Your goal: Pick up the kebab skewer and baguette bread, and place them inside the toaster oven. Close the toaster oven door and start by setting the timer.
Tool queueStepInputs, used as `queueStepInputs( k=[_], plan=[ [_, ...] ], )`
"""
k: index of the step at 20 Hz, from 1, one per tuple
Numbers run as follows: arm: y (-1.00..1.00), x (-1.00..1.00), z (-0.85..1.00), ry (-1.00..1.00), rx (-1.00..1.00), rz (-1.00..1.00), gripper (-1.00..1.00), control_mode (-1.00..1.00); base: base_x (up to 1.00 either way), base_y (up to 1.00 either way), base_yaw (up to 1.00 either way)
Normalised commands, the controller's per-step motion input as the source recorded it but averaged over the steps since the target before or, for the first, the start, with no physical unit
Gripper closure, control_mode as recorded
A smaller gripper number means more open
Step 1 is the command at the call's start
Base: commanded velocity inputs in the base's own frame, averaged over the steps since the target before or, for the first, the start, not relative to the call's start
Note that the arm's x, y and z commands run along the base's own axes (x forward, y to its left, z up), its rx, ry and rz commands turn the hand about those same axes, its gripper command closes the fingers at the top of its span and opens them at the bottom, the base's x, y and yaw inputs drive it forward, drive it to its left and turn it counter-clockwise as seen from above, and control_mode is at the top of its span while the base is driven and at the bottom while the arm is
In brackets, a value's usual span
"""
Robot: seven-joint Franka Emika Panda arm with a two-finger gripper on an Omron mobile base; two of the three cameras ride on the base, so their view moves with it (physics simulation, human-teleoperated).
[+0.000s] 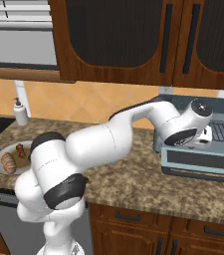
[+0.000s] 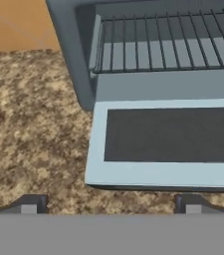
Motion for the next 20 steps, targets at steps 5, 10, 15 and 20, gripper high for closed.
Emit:
queueStepInputs(
  k=[5,10,15,20],
  plan=[
    [0.0,0.48,-0.17,-0.25,-0.03,-0.09,-1.0,-1.0,0.0,0.0,0.0],
    [-0.05,0.32,-0.01,-0.25,0.0,-0.06,-1.0,-1.0,0.0,0.0,0.0],
    [0.0,0.07,-0.38,-0.17,-0.02,-0.01,-1.0,-1.0,0.0,0.0,0.0],
    [-0.03,0.3,-0.08,-0.15,0.0,0.0,-1.0,-1.0,0.0,0.0,0.0]
  ],
)
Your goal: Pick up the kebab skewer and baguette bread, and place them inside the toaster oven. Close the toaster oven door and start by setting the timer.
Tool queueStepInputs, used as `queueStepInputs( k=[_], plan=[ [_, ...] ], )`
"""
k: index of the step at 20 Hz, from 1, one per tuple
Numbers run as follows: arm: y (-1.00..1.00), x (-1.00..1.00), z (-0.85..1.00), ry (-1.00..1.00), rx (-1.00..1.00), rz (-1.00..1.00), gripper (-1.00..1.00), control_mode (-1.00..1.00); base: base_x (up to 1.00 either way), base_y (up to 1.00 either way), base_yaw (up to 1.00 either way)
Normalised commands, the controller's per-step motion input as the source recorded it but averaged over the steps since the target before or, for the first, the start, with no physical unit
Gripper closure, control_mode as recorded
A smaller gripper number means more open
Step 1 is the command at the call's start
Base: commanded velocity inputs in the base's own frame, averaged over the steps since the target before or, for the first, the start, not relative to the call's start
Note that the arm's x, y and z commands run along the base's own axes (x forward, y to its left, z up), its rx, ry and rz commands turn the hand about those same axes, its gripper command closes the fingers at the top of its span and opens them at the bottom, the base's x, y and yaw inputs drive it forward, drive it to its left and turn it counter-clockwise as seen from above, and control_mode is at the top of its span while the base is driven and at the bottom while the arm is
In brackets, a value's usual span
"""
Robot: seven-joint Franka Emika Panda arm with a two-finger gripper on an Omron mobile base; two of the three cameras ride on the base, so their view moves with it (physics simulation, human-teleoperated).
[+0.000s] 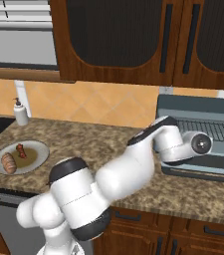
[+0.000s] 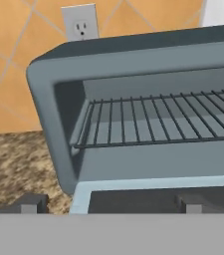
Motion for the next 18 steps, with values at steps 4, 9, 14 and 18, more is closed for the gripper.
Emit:
queueStepInputs(
  k=[4,9,14,18],
  plan=[
    [-0.04,0.3,0.0,-0.11,0.0,0.0,-1.0,-1.0,0.0,0.0,0.0],
    [-0.17,0.17,0.0,-0.02,0.0,0.0,-1.0,-1.0,0.0,0.0,0.0],
    [-0.16,0.14,-0.01,-0.03,-0.09,0.0,-1.0,-1.0,0.0,0.0,0.0],
    [-0.15,0.29,0.0,-0.03,-0.03,-0.01,-1.0,-1.0,0.0,0.0,0.0]
  ],
)
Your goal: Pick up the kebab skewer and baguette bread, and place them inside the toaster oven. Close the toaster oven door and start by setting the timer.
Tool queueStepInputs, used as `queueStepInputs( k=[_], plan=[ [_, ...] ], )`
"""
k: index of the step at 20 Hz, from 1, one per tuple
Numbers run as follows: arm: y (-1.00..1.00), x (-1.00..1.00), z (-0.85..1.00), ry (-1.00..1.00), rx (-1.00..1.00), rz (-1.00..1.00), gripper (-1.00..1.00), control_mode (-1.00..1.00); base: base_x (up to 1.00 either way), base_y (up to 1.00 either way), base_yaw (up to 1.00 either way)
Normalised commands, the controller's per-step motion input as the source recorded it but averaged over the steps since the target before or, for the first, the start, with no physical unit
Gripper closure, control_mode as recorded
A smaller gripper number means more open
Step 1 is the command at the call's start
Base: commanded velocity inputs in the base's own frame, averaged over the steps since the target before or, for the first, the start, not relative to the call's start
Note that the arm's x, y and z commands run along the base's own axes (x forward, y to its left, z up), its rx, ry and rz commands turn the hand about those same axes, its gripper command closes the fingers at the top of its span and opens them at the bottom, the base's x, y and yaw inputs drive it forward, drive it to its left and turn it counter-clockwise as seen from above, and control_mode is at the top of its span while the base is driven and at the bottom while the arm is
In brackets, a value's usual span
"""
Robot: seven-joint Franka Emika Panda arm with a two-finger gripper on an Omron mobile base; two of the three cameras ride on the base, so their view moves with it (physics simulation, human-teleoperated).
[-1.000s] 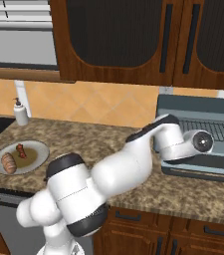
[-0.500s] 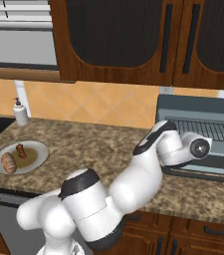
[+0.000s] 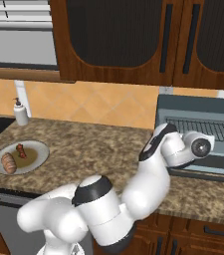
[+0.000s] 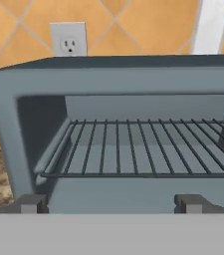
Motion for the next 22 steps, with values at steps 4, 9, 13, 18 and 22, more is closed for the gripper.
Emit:
queueStepInputs(
  k=[4,9,13,18,22],
  plan=[
    [-0.1,0.5,0.0,0.0,0.0,-0.01,-1.0,-1.0,0.0,0.0,0.0],
    [-0.37,0.45,0.0,0.0,0.0,-0.06,-1.0,-1.0,0.0,0.0,0.0],
    [-0.39,0.28,-0.15,0.0,0.0,-0.05,-1.0,-1.0,0.0,0.0,0.0],
    [-0.37,0.2,-0.15,0.0,0.0,-0.03,-1.0,-1.0,0.0,0.0,0.0],
    [-0.33,0.14,-0.17,0.0,0.0,-0.02,-1.0,-1.0,0.0,0.0,0.0]
  ],
)
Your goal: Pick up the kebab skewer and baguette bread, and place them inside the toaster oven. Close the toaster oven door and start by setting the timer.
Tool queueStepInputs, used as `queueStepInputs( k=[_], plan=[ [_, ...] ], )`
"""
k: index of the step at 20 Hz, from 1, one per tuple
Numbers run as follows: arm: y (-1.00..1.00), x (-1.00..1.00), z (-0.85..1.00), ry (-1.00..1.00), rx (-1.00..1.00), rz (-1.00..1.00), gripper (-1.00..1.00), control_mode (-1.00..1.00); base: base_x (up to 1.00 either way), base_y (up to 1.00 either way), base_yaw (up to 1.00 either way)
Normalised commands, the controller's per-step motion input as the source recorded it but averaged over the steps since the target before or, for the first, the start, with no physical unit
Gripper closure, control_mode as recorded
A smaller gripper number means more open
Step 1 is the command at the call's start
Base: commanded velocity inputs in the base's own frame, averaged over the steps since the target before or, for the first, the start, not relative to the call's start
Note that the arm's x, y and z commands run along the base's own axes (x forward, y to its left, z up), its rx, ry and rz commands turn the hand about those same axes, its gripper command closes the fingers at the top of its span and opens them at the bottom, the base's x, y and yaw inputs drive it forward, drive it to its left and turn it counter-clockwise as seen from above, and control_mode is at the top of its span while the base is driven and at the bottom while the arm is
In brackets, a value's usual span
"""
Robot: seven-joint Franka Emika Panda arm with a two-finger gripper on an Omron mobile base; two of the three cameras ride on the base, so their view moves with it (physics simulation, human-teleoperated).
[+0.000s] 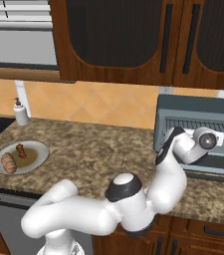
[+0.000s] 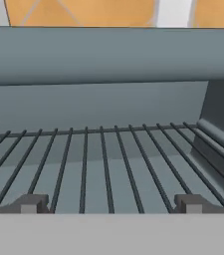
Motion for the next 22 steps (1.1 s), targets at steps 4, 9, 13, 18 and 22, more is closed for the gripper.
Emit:
queueStepInputs(
  k=[4,9,13,18,22],
  plan=[
    [-0.1,0.19,-0.08,0.0,0.0,-0.01,-1.0,-1.0,0.0,0.0,0.0],
    [0.0,0.12,-0.01,0.04,0.0,-0.01,-1.0,-1.0,0.0,0.0,0.0],
    [0.0,0.0,-0.18,0.08,0.0,0.0,-1.0,-1.0,0.0,0.0,0.0],
    [0.0,0.0,-0.15,0.08,0.0,0.0,-1.0,-1.0,0.0,0.0,0.0],
    [0.0,0.0,-0.22,0.05,0.0,0.0,-1.0,-1.0,0.0,0.0,0.0]
  ],
)
